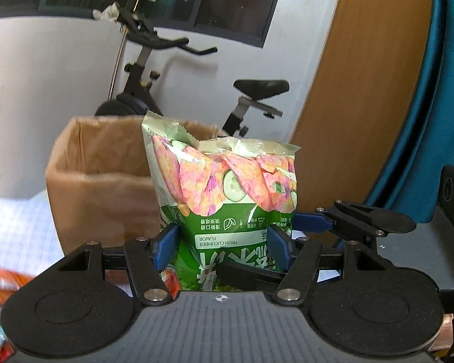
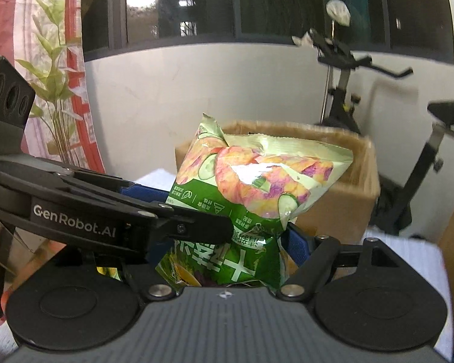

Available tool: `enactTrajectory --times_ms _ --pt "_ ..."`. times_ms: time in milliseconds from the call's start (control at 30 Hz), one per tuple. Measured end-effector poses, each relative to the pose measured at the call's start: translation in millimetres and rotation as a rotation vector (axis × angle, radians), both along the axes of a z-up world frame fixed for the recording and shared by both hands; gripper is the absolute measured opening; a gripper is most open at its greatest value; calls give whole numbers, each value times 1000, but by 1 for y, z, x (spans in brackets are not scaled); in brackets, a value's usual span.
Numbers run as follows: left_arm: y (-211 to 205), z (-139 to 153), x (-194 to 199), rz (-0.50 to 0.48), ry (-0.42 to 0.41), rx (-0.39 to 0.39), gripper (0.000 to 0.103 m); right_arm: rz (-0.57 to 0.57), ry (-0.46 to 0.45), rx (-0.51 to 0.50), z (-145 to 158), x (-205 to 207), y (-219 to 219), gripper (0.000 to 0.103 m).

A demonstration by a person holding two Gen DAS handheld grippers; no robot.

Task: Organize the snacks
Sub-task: 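Lift the green bag with the right tool and carry it over the box, then open the right tool to drop the green bag into the box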

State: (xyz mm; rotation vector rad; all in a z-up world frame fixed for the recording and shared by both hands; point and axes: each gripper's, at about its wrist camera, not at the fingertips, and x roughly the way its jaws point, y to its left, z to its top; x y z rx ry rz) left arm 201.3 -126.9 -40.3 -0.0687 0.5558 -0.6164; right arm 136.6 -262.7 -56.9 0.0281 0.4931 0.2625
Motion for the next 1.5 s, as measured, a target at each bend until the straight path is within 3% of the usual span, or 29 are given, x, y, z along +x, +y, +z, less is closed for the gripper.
enactTrajectory --times_ms 267,533,800,1100,1300,1500 --pt "-17 44 50 -2 -25 -26 67 22 -67 -60 40 42 -17 80" --pt "-34 55 129 -1 55 -60 67 42 -73 -91 58 113 -49 80" --pt "-46 25 168 20 122 -1 67 24 -9 -54 30 166 -76 80" --pt "-57 -16 201 36 249 45 67 -7 150 15 -21 193 -93 80" --pt "-57 -27 207 111 312 86 75 -45 227 -1 -35 194 -93 80" --pt "-37 -18 199 169 289 59 75 -117 224 -5 -32 185 -92 80"
